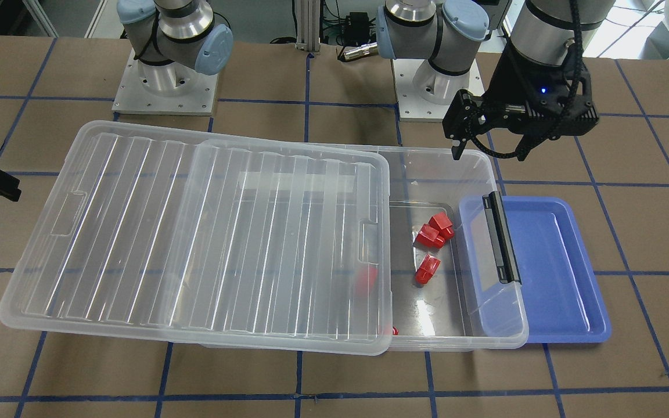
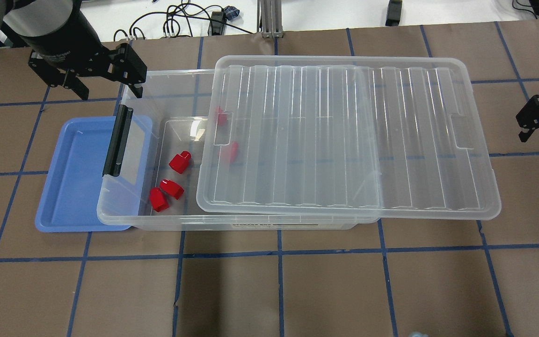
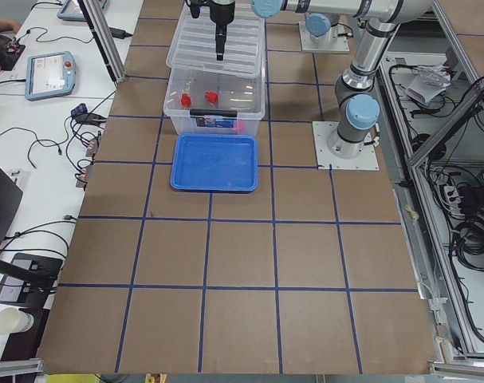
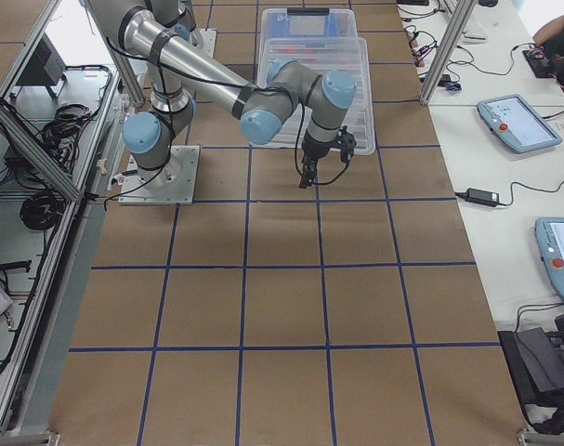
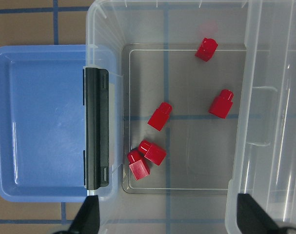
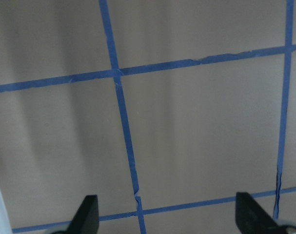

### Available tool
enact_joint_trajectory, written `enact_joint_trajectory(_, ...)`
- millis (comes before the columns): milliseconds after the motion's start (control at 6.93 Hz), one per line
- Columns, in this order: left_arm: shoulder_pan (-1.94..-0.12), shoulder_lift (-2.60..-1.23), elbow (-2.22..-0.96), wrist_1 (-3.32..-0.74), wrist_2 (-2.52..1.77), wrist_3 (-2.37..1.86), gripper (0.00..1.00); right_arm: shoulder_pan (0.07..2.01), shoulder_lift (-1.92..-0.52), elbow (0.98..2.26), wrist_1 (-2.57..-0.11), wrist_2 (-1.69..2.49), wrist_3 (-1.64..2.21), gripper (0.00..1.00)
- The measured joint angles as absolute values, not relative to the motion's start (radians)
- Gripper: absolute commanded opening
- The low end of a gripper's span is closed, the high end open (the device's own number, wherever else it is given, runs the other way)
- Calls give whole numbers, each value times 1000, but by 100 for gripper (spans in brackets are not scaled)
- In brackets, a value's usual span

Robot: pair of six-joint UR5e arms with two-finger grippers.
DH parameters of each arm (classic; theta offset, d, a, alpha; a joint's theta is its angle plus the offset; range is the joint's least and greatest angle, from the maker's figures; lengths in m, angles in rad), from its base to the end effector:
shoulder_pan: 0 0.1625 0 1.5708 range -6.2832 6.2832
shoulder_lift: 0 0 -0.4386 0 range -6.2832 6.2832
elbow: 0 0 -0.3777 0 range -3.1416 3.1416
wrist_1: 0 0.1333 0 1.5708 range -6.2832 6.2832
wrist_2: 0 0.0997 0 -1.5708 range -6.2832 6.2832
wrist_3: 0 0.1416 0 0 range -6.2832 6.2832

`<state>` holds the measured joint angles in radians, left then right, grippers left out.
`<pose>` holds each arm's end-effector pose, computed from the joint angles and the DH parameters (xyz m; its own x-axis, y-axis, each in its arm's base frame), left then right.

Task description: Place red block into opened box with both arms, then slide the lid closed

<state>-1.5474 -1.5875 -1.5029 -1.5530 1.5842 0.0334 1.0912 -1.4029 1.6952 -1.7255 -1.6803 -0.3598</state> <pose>-0.1198 -0.4967 0.4860 -0.9998 0.0090 -0.0157 0.0101 0.9976 -0.0684 -0.1328 -0.5108 0.3330 -0.9928 0.1074 0.0530 0.1149 0.9793 0.1665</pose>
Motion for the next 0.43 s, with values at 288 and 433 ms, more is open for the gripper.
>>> enact_joint_trajectory(288,-1548,-1601,-1496,-1557,1560,33,100,1124,-1401,1728,-1789,-1669,-359,100)
enact_joint_trajectory(433,-1545,-1603,-1487,-1560,1554,33,100,1134,-1401,1746,-1820,-1668,-358,100)
